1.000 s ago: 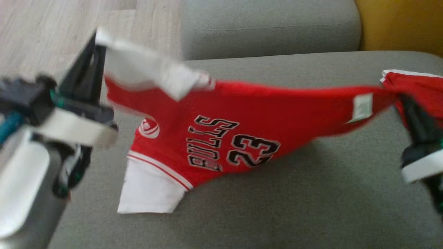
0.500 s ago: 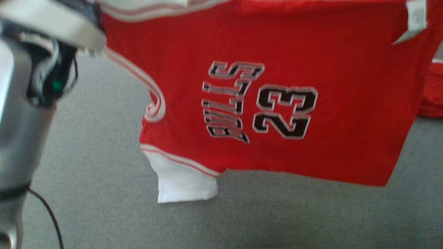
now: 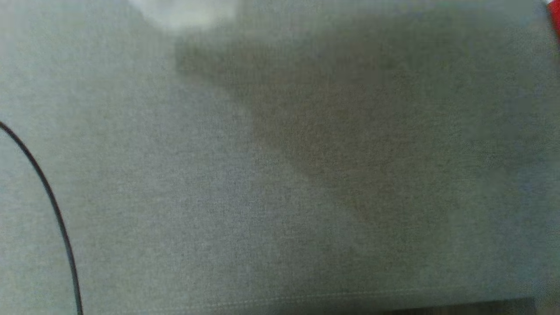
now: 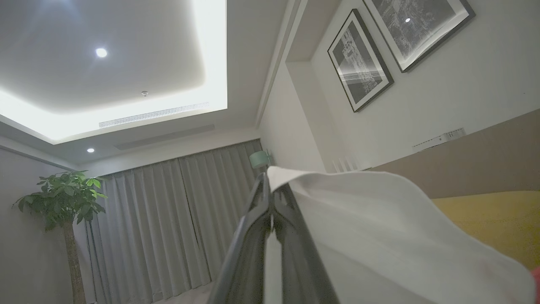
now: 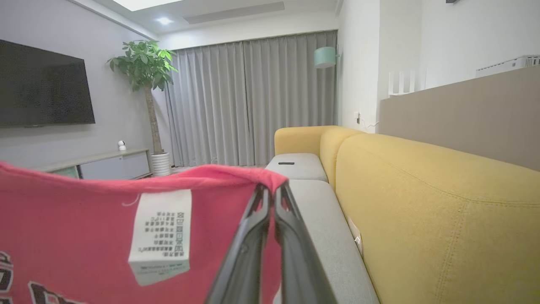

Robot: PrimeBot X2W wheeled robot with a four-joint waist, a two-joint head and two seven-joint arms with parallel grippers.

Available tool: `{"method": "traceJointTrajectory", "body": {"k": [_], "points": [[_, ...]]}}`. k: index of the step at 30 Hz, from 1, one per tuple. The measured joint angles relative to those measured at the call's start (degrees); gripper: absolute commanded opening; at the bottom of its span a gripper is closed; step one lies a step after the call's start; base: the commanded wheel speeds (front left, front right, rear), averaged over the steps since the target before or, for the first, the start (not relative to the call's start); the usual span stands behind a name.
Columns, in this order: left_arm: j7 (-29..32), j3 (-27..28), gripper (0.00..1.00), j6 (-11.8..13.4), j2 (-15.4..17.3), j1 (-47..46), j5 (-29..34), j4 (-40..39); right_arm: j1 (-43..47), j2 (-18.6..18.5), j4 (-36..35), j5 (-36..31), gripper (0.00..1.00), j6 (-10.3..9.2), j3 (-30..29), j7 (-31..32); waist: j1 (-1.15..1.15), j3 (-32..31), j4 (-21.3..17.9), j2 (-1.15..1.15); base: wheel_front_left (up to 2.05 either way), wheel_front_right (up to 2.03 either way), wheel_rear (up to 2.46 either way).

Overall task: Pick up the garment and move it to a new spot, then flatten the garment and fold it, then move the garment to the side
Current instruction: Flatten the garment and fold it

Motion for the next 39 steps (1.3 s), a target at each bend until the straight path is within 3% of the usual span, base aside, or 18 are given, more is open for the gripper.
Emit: {"method": "traceJointTrajectory", "body": {"k": [6, 13, 25, 32, 39], "points": [[-0.7, 1.2, 0.0, -1.2, -3.2, -1.0, -0.1, 1.4, -4.8, -2.9, 4.9, 1.2, 0.0, 0.0, 6.7, -3.5, -0.01, 6.8, 1.1, 0.0, 0.0, 0.0, 0.0], [-0.7, 3.1, 0.0, -3.2, -3.7, 18.6, -0.8, -5.6, 0.9, -3.5, 8.9, 6.9, 0.0, 0.0, 13.4, -9.6, -0.01, 9.4, 4.3, 0.0, 0.0, 0.0, 0.0], [-0.6, 6.0, 0.0, -4.0, -1.5, 54.8, -5.6, -19.2, 22.2, -7.6, 8.7, 16.7, 0.0, 0.0, 17.3, -14.5, -0.05, 0.1, 4.7, 0.0, 0.0, 0.0, 0.0], [-0.6, 7.4, 0.0, -1.3, -0.8, 76.3, -9.0, -24.9, 37.7, -8.6, 4.9, 20.0, 0.0, 0.0, 17.7, -15.3, -0.06, -6.4, 4.1, 0.0, 0.0, 0.0, 0.0], [-0.6, 7.4, 0.0, 0.9, -1.0, 89.8, -9.6, -29.1, 50.0, -8.9, 0.9, 20.7, 0.0, 0.0, 15.3, -15.6, -0.05, -11.0, 3.5, 0.0, 0.0, 0.0, 0.0]]}}
